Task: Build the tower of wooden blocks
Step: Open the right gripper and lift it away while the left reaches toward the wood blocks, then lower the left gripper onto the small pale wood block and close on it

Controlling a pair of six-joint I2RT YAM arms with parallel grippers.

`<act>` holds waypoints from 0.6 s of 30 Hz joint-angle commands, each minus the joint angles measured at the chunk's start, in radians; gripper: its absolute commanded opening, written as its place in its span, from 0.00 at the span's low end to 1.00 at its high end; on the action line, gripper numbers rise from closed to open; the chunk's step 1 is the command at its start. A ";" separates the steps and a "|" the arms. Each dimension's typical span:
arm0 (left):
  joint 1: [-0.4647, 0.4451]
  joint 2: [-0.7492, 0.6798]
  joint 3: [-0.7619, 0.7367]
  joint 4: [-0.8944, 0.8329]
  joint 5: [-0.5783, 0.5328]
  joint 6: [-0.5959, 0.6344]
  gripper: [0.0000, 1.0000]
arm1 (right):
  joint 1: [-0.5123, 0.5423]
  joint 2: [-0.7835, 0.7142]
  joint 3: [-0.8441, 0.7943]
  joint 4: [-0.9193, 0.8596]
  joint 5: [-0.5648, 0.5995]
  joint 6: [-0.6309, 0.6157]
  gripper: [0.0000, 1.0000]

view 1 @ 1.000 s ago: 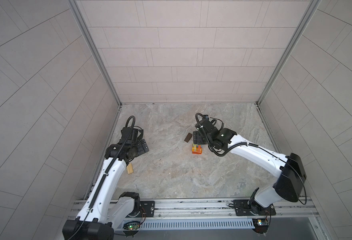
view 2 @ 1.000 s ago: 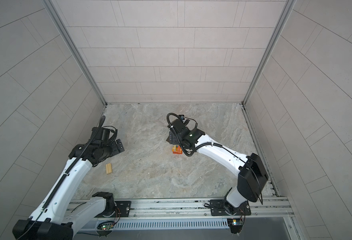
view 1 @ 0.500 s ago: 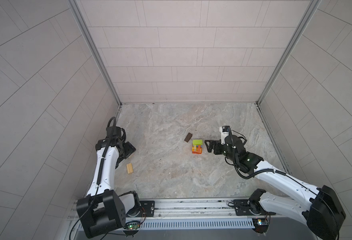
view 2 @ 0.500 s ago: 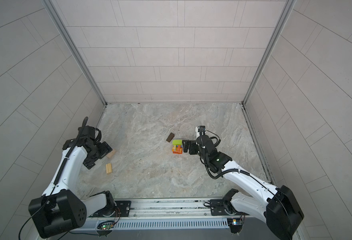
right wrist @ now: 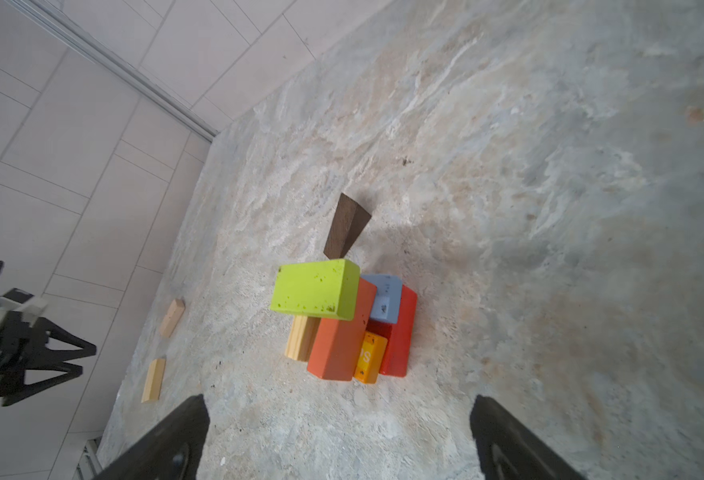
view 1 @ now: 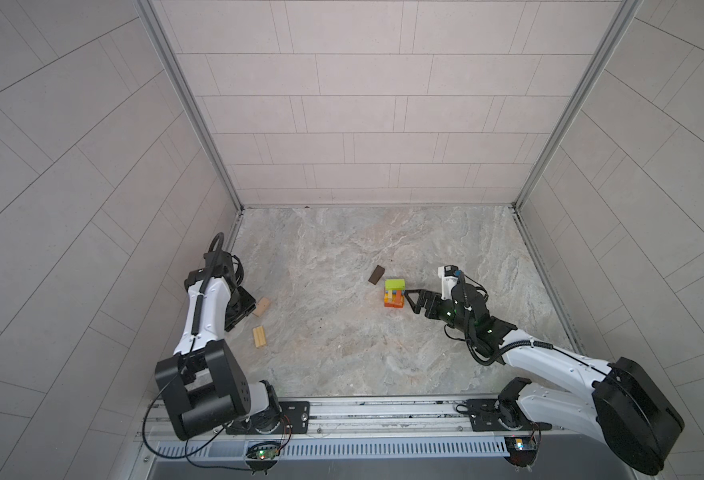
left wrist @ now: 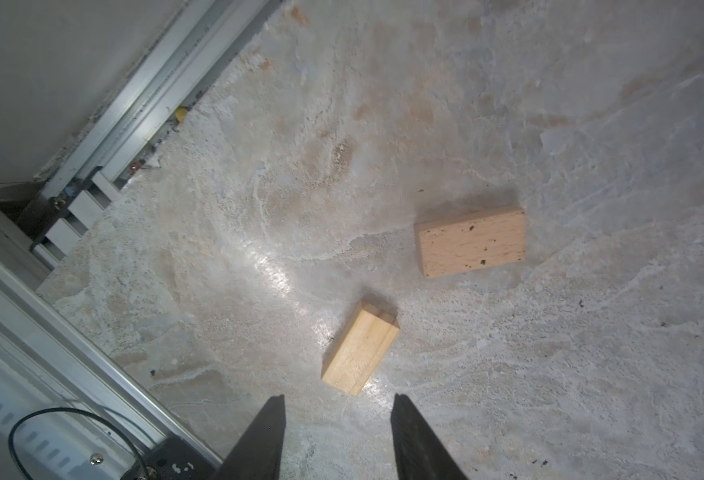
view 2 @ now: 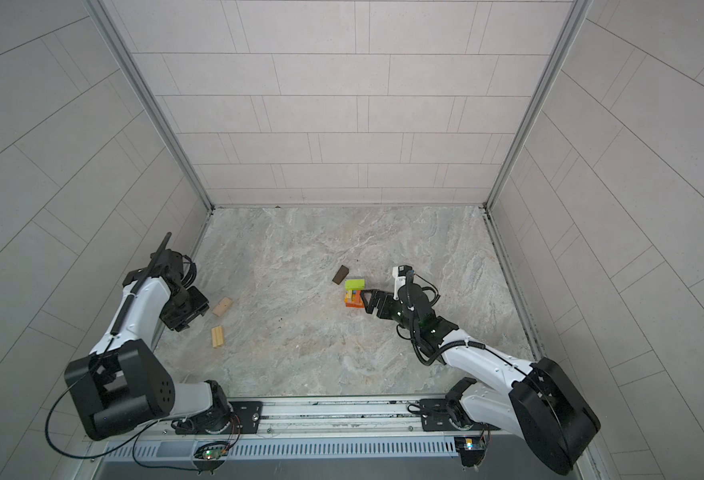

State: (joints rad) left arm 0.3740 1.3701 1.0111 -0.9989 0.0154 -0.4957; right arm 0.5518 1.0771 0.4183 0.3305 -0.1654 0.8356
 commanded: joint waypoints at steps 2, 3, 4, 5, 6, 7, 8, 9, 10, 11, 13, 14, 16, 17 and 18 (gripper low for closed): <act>-0.021 -0.002 0.008 -0.010 0.051 0.031 0.53 | -0.026 -0.028 0.010 0.008 0.008 0.008 1.00; -0.030 -0.005 0.006 -0.007 0.049 0.029 0.55 | -0.036 -0.026 0.010 0.008 0.000 0.009 1.00; -0.037 -0.003 0.005 -0.006 0.051 0.030 0.58 | -0.048 -0.029 0.010 0.007 -0.011 0.011 1.00; -0.041 -0.001 0.004 -0.007 0.051 0.030 0.61 | -0.059 -0.033 0.008 0.007 -0.020 0.015 1.00; -0.046 0.004 0.002 -0.006 0.049 0.030 0.64 | -0.071 -0.040 0.007 0.007 -0.026 0.017 1.00; -0.053 0.013 -0.003 0.000 0.052 0.030 0.67 | -0.082 -0.045 0.004 0.007 -0.032 0.018 1.00; -0.061 0.022 -0.007 0.005 0.056 0.032 0.69 | -0.091 -0.047 0.004 0.007 -0.037 0.019 1.00; -0.072 0.035 -0.009 0.011 0.059 0.032 0.70 | -0.099 -0.049 0.002 0.007 -0.041 0.020 1.00; -0.087 0.052 -0.011 0.018 0.054 0.032 0.71 | -0.106 -0.050 0.002 0.007 -0.045 0.023 1.00; -0.102 0.069 -0.012 0.021 0.050 0.032 0.72 | -0.114 -0.052 0.000 0.008 -0.048 0.023 1.00; -0.135 0.116 -0.010 0.016 0.015 0.033 0.72 | -0.122 -0.059 -0.003 0.008 -0.049 0.023 1.00; -0.146 0.135 -0.006 0.008 -0.008 0.032 0.72 | -0.127 -0.061 -0.006 0.008 -0.049 0.022 1.00; -0.152 0.174 -0.006 0.005 -0.015 0.033 0.69 | -0.138 -0.067 -0.006 0.005 -0.052 0.020 1.00; -0.154 0.188 -0.004 0.007 -0.014 0.036 0.67 | -0.143 -0.071 -0.006 0.003 -0.052 0.019 1.00; -0.161 0.197 -0.008 0.012 -0.022 0.039 0.66 | -0.145 -0.075 -0.007 0.001 -0.053 0.018 1.00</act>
State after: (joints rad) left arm 0.2195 1.5509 1.0096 -0.9749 0.0360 -0.4667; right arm 0.4171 1.0245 0.4187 0.3363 -0.2073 0.8425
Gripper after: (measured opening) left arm 0.671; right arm 0.997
